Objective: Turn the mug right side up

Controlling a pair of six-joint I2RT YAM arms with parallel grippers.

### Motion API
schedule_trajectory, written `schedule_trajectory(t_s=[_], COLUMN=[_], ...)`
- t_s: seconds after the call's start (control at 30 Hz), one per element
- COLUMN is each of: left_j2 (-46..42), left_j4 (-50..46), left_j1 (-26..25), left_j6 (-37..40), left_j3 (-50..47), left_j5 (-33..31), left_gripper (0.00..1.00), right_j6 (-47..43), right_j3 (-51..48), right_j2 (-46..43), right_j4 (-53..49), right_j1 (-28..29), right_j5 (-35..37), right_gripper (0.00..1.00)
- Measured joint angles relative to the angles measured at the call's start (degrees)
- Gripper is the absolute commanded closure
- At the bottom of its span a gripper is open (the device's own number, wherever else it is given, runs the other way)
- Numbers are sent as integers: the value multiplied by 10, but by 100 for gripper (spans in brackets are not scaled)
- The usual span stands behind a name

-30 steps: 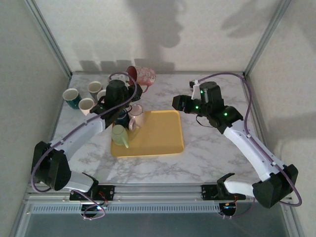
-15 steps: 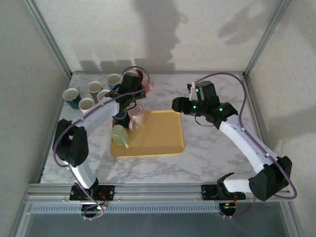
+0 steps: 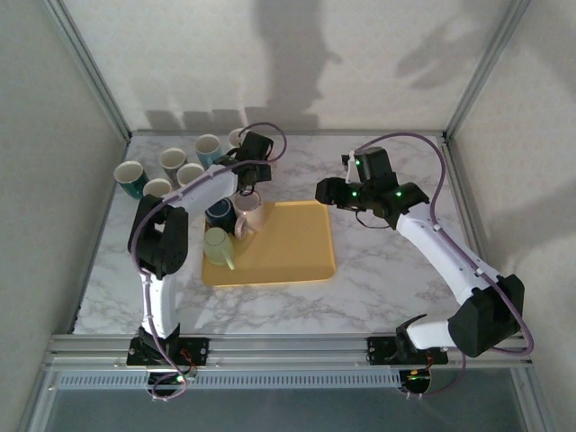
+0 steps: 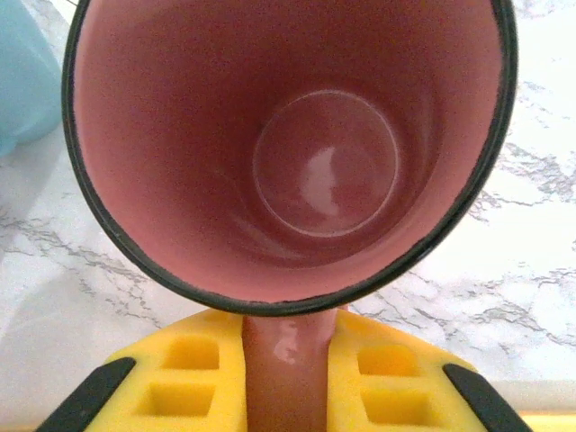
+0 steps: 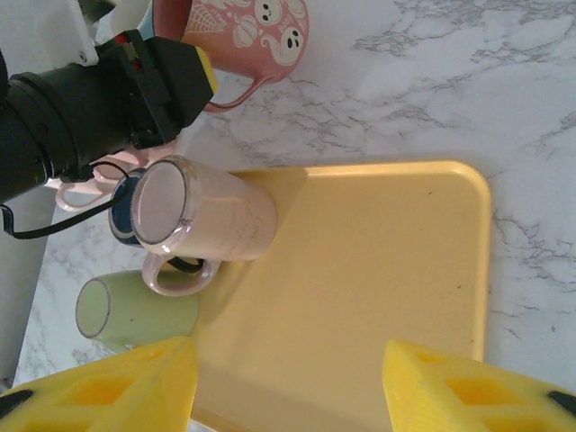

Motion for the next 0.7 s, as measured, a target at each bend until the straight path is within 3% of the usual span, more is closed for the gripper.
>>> schedule_trajectory(t_s=[0.37,0.43,0.53,0.7], left_j2=[57,57,57,57], left_j4=[-21,-23,-28,-22], left_j1=[-2,-3,-5,-10], left_j6=[15,15,17,19], left_j3=[50,53,57,76], left_j5=[0,0,1,-2], left_gripper=[100,85,72,63], right_j6=[0,0,0,0], right_j3=[0,0,0,0], right_j2=[8,8,8,8], right_j4=[0,0,0,0], right_j1=[-6,-7,-9,-11], right_j5=[-3,-3,-3,-3], right_gripper=[41,40,39,39])
